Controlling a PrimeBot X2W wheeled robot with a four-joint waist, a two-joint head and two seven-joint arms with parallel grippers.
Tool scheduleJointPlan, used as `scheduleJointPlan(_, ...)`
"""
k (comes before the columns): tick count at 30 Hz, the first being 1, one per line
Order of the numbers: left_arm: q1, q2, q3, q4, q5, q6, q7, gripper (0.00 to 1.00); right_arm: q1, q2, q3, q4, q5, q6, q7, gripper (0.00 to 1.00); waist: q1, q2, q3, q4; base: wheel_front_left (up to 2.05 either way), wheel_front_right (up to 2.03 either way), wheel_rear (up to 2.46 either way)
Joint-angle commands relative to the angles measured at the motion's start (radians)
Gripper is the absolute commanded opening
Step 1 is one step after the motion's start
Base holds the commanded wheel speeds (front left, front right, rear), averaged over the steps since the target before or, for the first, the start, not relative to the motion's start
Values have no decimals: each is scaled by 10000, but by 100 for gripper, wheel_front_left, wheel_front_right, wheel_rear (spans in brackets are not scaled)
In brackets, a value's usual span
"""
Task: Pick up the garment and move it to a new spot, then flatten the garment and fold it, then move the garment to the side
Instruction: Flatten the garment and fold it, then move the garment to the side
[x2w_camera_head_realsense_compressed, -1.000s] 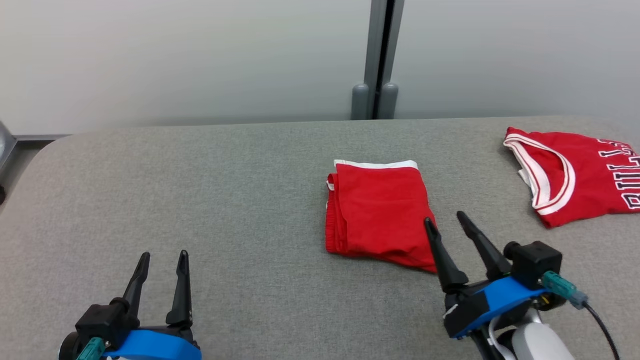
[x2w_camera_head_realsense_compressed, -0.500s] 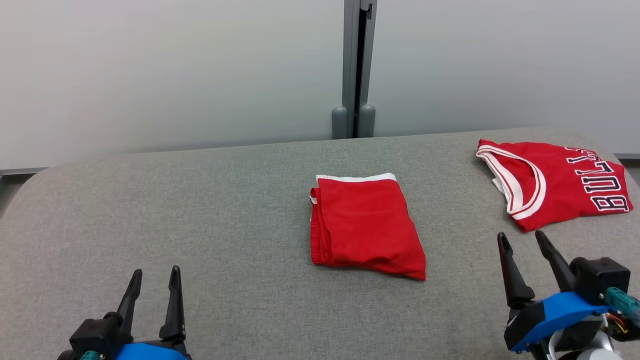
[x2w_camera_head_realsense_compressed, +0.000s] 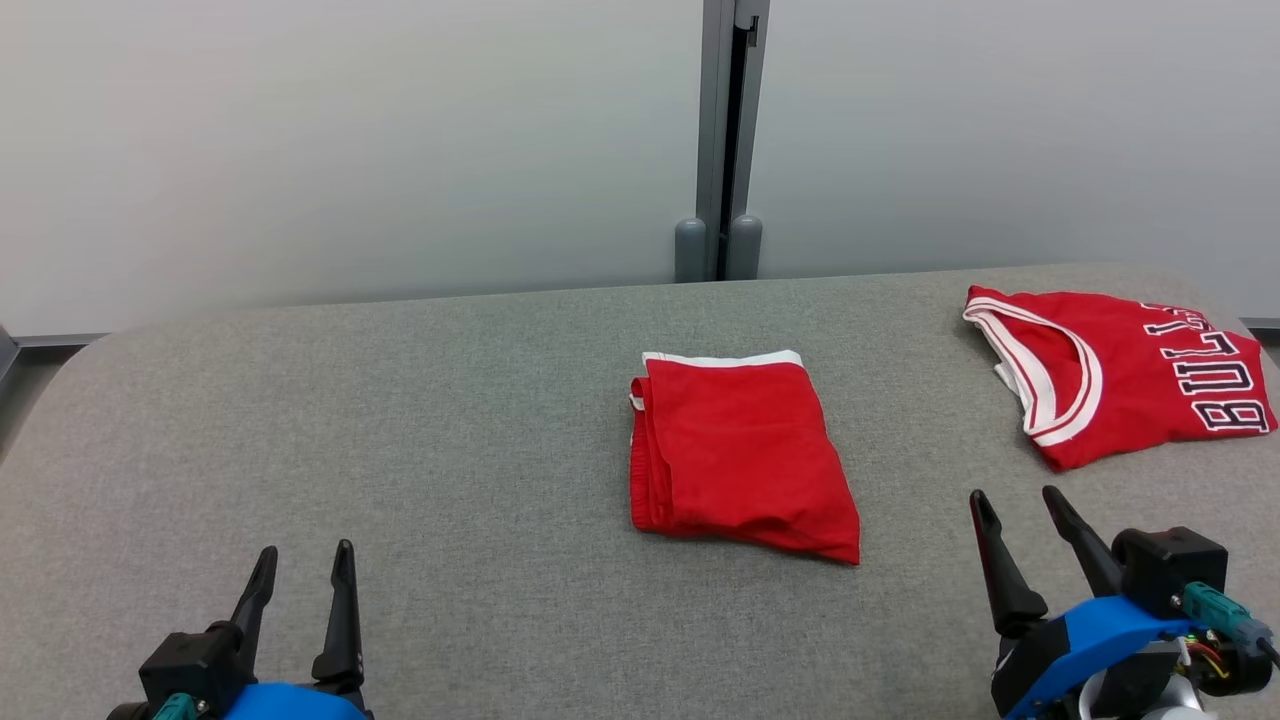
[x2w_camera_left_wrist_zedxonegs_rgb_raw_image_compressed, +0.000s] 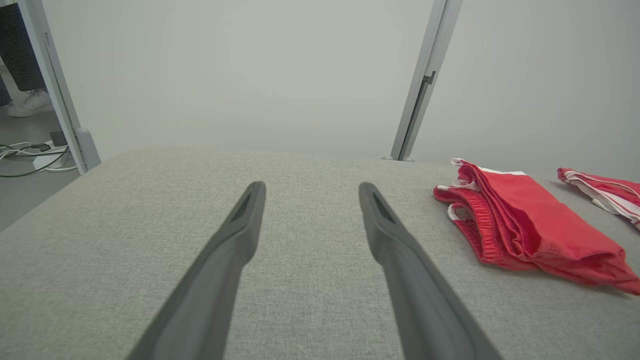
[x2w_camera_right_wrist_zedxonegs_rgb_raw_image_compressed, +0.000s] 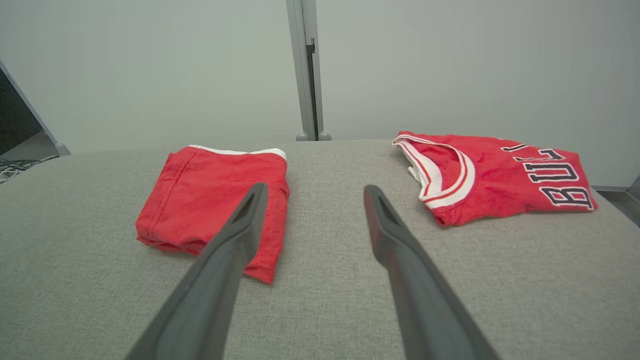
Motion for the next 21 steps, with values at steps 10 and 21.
scheduleJointPlan(10, -92, 20, -74, -360, -90, 166, 150, 100, 64, -2, -14, -37, -62, 1, 54, 100, 0, -1, 89, 16, 0, 0, 0)
scheduleJointPlan(21, -268, 42, -227, -563, -148, 196, 198, 100, -255, 24, 20, 209, 114, 1, 322, 100, 0, -1, 337, 269, 0, 0, 0)
